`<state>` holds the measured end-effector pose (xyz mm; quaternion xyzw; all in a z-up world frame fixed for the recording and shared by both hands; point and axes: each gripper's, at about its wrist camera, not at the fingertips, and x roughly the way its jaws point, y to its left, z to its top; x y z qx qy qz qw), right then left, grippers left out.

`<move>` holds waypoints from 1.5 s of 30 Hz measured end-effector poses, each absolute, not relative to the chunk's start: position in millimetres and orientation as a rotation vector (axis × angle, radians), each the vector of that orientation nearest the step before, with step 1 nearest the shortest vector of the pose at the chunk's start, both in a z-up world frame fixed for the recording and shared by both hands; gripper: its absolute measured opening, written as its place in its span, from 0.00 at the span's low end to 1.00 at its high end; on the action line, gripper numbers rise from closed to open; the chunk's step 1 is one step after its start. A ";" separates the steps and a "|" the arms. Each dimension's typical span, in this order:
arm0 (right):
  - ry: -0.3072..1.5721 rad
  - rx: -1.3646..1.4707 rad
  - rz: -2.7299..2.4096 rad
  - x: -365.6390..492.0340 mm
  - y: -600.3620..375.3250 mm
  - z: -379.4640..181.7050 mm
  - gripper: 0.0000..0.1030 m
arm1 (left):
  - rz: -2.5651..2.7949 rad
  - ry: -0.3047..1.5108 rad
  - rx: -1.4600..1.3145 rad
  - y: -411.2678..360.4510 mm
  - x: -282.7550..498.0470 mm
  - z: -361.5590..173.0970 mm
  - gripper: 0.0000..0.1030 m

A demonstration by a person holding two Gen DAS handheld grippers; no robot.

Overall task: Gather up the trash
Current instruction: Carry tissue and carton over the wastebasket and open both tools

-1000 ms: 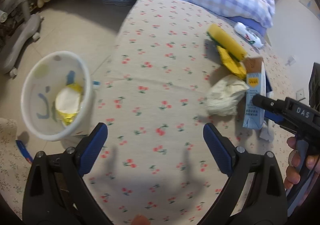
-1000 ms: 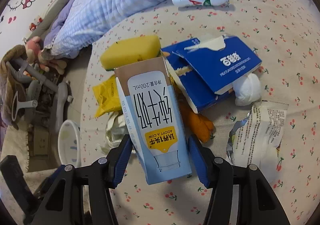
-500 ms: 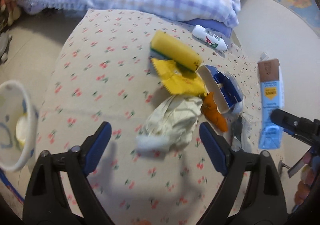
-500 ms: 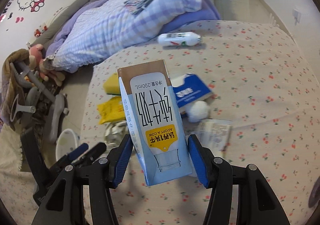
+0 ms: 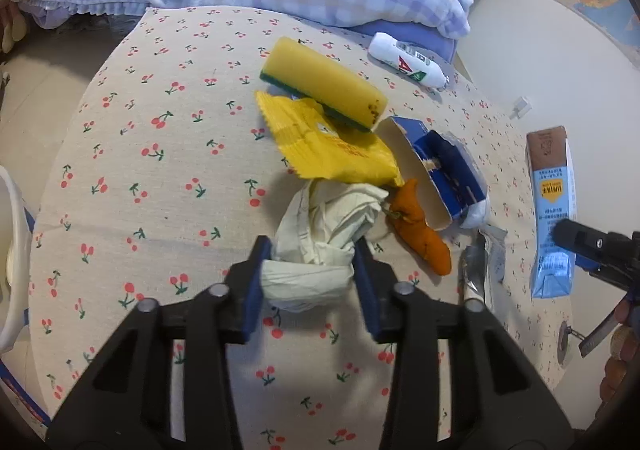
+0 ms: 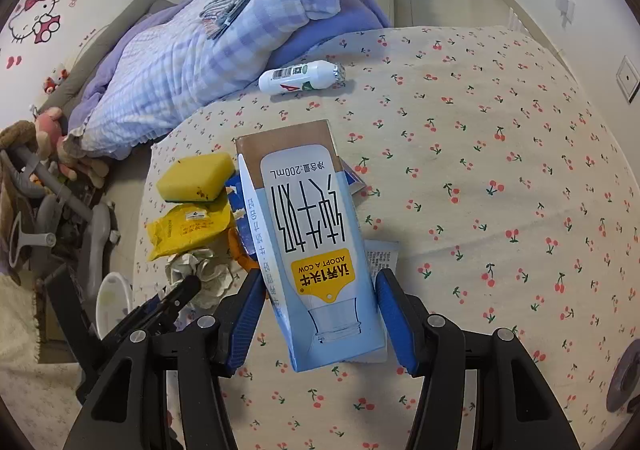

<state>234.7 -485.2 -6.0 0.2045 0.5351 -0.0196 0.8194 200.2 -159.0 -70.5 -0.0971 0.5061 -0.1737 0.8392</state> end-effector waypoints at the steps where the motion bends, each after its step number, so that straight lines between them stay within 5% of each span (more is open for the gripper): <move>1: 1.138 0.438 -0.043 233.8 -484.2 -4.7 0.56 | -0.367 1.068 -0.197 -158.5 198.7 -68.6 0.38; 21: 1.090 0.396 0.075 236.4 -411.6 19.9 0.56 | -0.282 0.989 -0.216 -64.1 156.5 -20.3 0.37; 45: 1.151 0.274 0.298 264.7 -218.1 -9.0 0.56 | 0.026 0.984 -0.234 111.6 136.5 -35.6 0.42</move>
